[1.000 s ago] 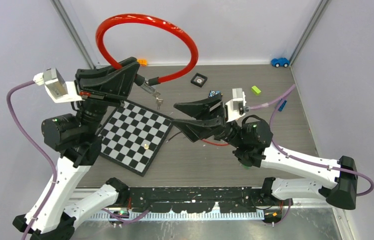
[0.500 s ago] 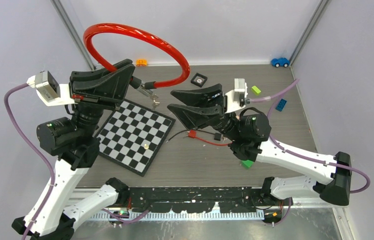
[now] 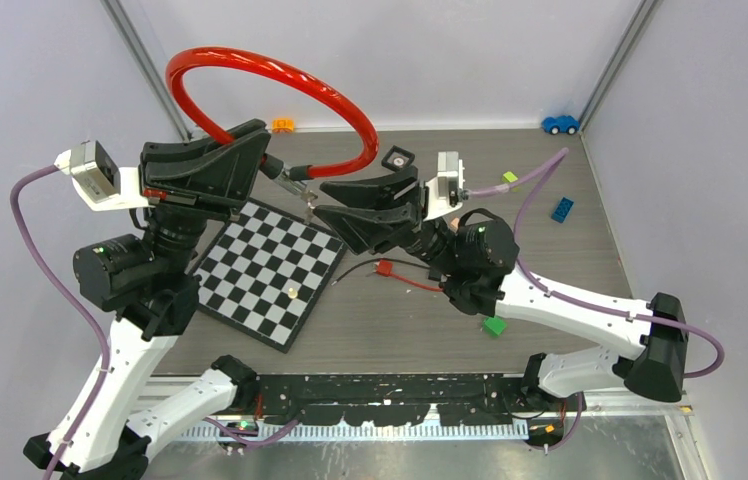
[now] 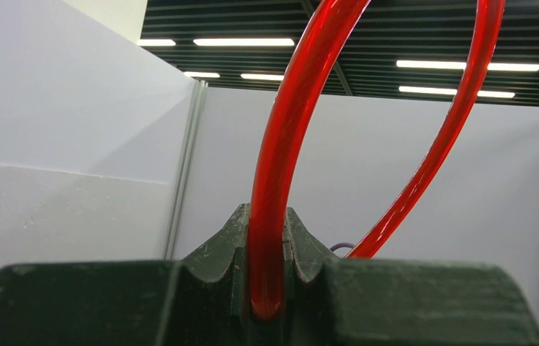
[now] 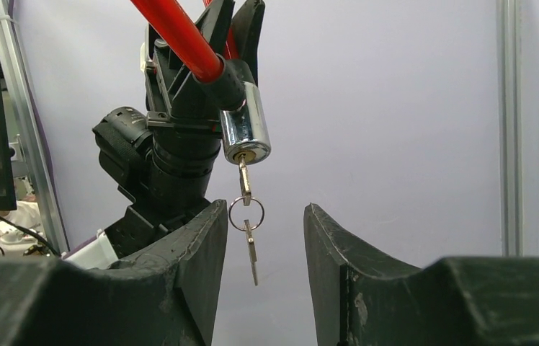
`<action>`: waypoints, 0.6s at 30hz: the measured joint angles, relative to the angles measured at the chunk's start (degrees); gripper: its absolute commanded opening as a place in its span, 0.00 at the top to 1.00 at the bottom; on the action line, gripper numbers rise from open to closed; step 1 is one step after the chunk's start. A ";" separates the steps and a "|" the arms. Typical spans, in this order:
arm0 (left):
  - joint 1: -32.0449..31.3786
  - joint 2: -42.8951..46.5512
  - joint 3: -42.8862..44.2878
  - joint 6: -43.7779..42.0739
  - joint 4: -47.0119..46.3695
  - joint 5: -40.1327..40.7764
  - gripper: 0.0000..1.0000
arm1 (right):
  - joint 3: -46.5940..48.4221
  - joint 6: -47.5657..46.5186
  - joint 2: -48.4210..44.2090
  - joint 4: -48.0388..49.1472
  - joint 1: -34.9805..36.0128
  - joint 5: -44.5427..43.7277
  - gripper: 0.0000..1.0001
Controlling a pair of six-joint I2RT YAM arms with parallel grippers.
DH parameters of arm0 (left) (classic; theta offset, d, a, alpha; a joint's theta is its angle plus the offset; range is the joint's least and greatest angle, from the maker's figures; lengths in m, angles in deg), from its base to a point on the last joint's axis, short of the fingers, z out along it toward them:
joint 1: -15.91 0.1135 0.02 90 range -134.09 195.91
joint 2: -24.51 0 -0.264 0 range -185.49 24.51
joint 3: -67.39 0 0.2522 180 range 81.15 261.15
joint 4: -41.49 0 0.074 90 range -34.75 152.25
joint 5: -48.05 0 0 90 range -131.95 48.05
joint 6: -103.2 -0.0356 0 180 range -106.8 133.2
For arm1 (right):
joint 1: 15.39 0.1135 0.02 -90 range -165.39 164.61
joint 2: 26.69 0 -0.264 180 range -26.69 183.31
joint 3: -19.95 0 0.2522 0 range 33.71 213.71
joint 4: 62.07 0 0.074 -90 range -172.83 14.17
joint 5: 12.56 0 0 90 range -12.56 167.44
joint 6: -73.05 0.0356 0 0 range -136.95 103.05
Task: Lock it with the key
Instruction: Lock the lock.
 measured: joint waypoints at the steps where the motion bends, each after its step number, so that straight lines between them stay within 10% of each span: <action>1: 0.00 0.00 0.00 0.02 0.00 -0.02 1.00 | 0.22 0.15 0.28 0.09 0.00 0.11 0.52; 18: 0.00 0.00 -0.02 0.61 0.00 -0.13 1.00 | 2.84 2.12 2.36 1.07 0.00 1.68 0.66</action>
